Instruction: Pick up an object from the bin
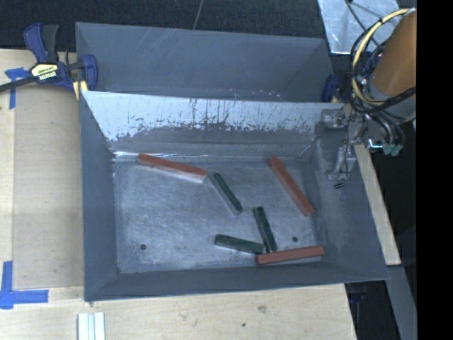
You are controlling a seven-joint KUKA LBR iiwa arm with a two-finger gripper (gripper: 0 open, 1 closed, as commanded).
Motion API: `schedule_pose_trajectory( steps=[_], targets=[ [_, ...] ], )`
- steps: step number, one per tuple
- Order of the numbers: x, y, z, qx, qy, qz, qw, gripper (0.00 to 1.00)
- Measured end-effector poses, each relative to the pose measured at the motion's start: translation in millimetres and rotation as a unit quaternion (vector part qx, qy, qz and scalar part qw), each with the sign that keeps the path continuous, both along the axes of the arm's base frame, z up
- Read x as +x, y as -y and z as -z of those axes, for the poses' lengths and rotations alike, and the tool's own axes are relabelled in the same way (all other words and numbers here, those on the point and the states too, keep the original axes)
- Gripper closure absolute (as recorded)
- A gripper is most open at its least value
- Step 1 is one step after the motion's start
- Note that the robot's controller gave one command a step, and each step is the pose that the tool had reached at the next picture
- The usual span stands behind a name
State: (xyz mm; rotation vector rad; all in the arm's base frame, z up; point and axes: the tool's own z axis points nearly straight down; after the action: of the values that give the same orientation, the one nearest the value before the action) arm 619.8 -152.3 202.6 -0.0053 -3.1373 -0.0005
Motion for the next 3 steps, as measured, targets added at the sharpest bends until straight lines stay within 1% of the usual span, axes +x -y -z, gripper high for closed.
schedule_pose_trajectory(
  steps=[1, 2, 3],
  targets=[
    [1.7, -0.8, -5.5, -0.001, 0.0043, -0.002, 1.0000, 1.00],
    [1.8, -1.0, -5.5, -0.001, 0.0043, -0.002, 1.0000, 0.00],
    [-4.5, -1.7, 9.7, -0.002, 0.0106, -0.012, 0.9999, 0.00]
  ],
)
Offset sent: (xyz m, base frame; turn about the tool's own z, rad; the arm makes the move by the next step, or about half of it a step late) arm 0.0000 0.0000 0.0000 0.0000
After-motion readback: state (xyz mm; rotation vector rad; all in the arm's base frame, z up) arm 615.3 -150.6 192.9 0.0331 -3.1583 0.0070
